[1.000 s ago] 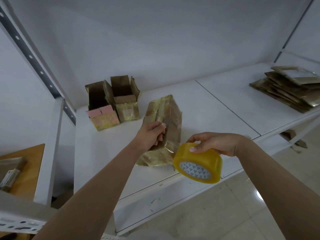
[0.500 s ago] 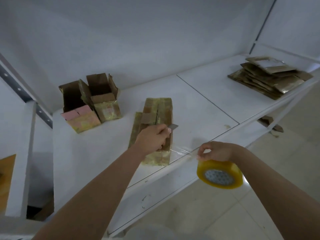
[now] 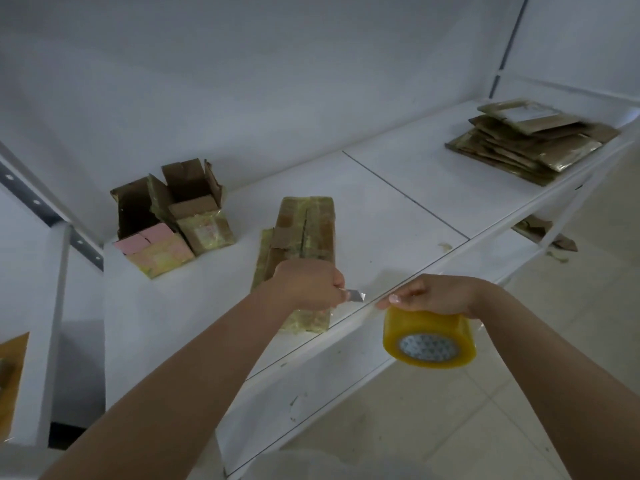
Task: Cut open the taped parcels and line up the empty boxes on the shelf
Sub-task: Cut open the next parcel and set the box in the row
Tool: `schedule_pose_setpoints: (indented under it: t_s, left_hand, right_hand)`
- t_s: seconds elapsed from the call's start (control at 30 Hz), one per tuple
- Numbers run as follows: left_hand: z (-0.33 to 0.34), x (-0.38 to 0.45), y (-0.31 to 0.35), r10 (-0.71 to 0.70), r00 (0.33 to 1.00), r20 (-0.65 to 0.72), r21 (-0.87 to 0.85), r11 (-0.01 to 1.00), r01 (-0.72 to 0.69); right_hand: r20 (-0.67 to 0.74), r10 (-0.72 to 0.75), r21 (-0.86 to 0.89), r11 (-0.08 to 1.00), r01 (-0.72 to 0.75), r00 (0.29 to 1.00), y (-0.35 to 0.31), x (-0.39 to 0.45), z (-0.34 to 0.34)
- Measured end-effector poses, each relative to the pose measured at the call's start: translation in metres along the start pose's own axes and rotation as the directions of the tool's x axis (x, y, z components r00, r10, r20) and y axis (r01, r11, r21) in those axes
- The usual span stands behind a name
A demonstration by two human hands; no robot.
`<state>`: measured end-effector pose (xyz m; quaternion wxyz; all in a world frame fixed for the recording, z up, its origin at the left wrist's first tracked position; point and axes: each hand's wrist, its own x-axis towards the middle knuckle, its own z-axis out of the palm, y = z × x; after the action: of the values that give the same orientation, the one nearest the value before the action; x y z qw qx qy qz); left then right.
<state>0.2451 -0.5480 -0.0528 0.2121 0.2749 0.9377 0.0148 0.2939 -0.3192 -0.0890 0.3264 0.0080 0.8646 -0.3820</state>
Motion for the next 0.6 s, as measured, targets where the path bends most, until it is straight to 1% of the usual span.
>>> schedule_pose_setpoints:
  t_s: [0.07,0.17,0.2,0.23,0.27,0.3,0.33,0.37,0.4,0.43,0.47,0.5,0.53,0.6]
  left_hand:
    - [0.002,0.005,0.011,-0.031,1.000,0.001,0.138,0.990,0.030]
    - [0.010,0.009,0.019,-0.063,0.997,-0.053,0.320,0.944,0.077]
    - [0.013,0.008,0.018,-0.059,0.996,-0.073,0.354,0.932,0.081]
    - [0.013,0.007,0.016,-0.047,0.996,-0.080,0.348,0.935,0.072]
    - [0.011,0.005,0.010,-0.027,0.997,-0.069,0.286,0.957,0.046]
    - [0.009,0.003,0.002,-0.006,0.999,-0.038,0.159,0.987,0.012]
    - [0.006,-0.002,-0.007,0.015,1.000,-0.003,-0.038,0.999,-0.015]
    - [0.003,-0.006,-0.016,0.033,0.999,0.022,-0.299,0.954,-0.025]
    - [0.002,-0.011,-0.022,0.032,0.999,0.023,-0.539,0.842,-0.015]
    - [0.004,-0.012,-0.026,-0.016,1.000,-0.001,-0.674,0.739,0.011]
    - [0.007,-0.012,-0.028,-0.091,0.995,-0.044,-0.710,0.703,0.033]
    - [0.012,-0.007,-0.030,-0.176,0.979,-0.105,-0.668,0.742,0.062]
    - [0.018,-0.002,-0.029,-0.242,0.956,-0.166,-0.584,0.805,0.103]
    - [0.025,0.004,-0.020,-0.307,0.922,-0.235,-0.432,0.883,0.184]
  right_hand:
    - [-0.050,0.006,0.043,0.999,-0.004,0.999,-0.001,-0.002,0.002]
    - [-0.139,-0.007,0.061,0.998,0.016,0.990,0.001,-0.004,0.006]
    - [-0.153,-0.016,0.066,0.997,0.027,0.988,0.004,-0.005,0.007]
    - [-0.166,-0.018,0.078,0.996,0.032,0.986,0.006,-0.006,0.007]
    - [-0.177,-0.008,0.101,0.995,0.026,0.984,0.009,-0.008,0.007]
    - [-0.184,0.008,0.124,0.992,0.015,0.983,0.013,-0.009,0.007]
    - [-0.185,0.022,0.141,0.990,0.004,0.982,0.017,-0.009,0.007]
    - [-0.185,0.032,0.147,0.989,-0.004,0.982,0.020,-0.009,0.007]
    - [-0.186,0.037,0.142,0.990,-0.011,0.982,0.023,-0.009,0.008]
    - [-0.188,0.039,0.133,0.991,-0.014,0.981,0.025,-0.008,0.009]
    - [-0.192,0.039,0.131,0.991,-0.014,0.981,0.026,-0.006,0.010]
    - [-0.198,0.042,0.133,0.991,-0.016,0.979,0.026,-0.005,0.010]
    - [-0.205,0.042,0.138,0.990,-0.013,0.978,0.025,-0.004,0.010]
    - [-0.221,0.035,0.148,0.989,-0.002,0.975,0.021,-0.003,0.008]
